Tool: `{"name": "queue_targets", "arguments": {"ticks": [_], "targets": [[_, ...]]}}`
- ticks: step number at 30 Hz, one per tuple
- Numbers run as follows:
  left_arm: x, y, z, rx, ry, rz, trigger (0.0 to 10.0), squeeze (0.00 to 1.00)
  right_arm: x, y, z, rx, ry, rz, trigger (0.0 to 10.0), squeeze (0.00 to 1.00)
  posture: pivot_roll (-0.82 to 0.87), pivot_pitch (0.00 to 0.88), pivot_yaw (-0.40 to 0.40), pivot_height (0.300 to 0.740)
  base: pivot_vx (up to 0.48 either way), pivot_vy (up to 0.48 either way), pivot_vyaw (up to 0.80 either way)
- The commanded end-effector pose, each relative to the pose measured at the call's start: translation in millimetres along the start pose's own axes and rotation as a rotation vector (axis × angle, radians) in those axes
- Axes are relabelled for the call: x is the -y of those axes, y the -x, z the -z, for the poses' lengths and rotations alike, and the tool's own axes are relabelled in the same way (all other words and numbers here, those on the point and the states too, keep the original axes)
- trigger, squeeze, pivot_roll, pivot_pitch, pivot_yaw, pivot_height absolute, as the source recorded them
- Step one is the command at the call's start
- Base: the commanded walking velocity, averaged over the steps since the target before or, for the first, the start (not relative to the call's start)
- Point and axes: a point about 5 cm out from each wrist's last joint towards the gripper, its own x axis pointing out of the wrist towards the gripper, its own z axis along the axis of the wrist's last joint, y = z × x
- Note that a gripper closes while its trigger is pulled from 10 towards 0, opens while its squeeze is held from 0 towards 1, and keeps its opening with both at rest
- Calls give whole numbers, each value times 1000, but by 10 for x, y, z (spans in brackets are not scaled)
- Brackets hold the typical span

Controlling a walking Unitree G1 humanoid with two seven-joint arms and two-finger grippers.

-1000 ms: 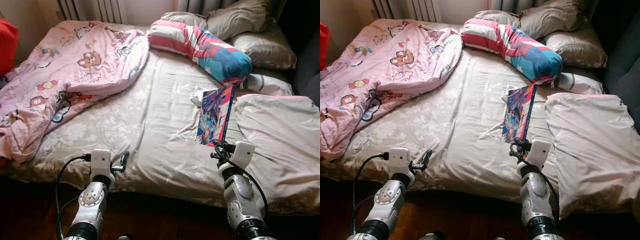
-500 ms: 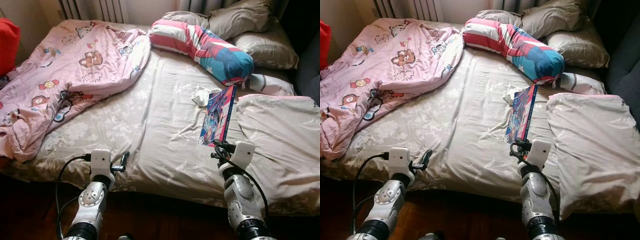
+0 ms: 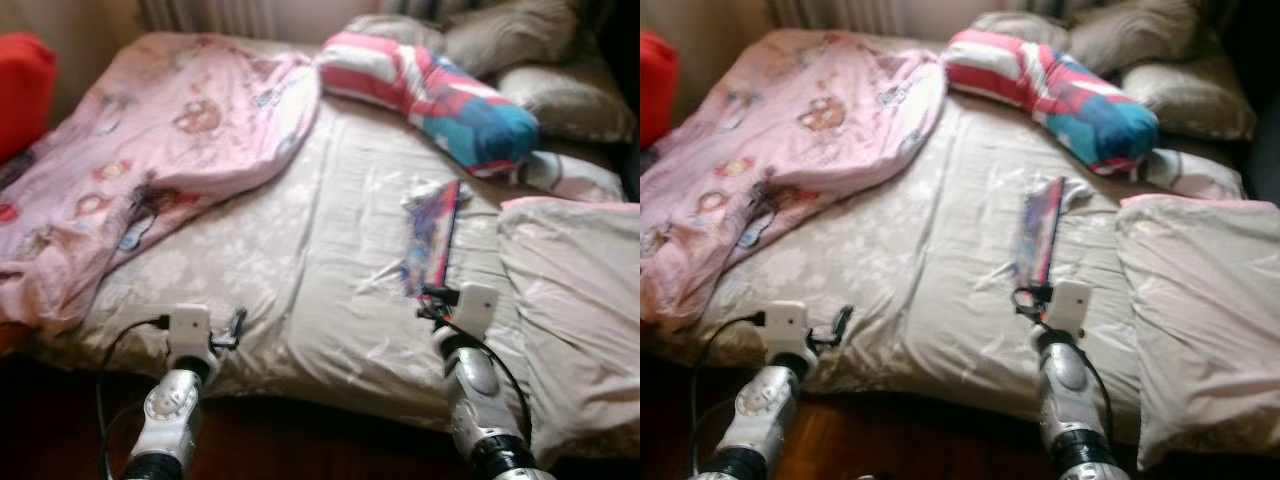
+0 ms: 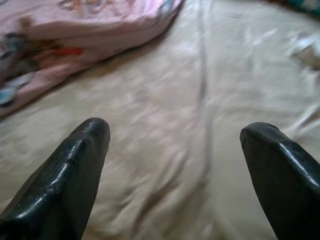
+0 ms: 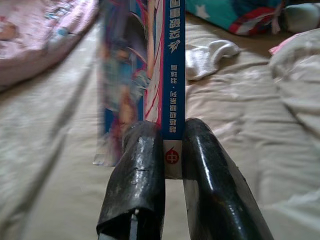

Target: Clean up the room

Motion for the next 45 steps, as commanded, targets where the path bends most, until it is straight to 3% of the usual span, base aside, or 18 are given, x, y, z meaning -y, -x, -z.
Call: {"name": "queue_targets", "arguments": {"ticks": [1, 38, 45], "targets": [[-52, 77, 100, -38, -5, -13, 10000, 0, -3, -22, -76, 39, -6, 8, 10000, 0, 116, 184, -26, 740, 352, 0, 0], [-51, 79, 93, -37, 1, -7, 10000, 0, -5, -39, -71, 31, -32, 23, 10000, 0, 123, 176, -25, 740, 15, 0, -50], [-47, 78, 95, -38, 3, -7, 10000, 0, -10, -43, -63, 21, -29, 16, 10000, 0, 121, 179, -28, 740, 0, 0, -771]]}}
